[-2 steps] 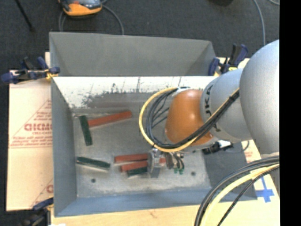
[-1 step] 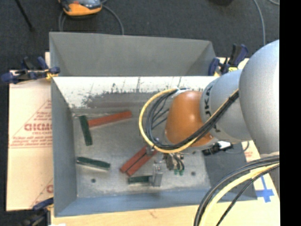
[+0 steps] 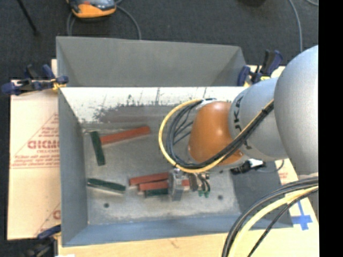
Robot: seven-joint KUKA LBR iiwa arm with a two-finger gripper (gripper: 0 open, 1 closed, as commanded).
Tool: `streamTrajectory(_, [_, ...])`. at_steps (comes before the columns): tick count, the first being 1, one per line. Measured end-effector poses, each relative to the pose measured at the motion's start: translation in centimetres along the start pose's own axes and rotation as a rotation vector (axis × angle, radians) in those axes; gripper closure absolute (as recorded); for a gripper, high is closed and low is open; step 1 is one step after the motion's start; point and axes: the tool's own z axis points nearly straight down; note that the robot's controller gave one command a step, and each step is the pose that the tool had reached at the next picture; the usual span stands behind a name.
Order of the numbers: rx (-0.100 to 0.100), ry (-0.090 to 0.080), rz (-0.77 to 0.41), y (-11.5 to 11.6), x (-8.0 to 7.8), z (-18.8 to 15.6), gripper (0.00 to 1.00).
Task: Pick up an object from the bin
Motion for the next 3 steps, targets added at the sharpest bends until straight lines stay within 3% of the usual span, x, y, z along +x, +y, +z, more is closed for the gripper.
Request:
streamTrajectory(1, [0.001,0.008,-0.002,0.0,0.3,0.4,0.00])
streamTrajectory(2, [0.001,0.008,-0.003,0.0,0.3,0.4,0.00])
streamTrajectory(3, [-0.004,0.006,0.015,4.1,-8.3,0.1,1.00])
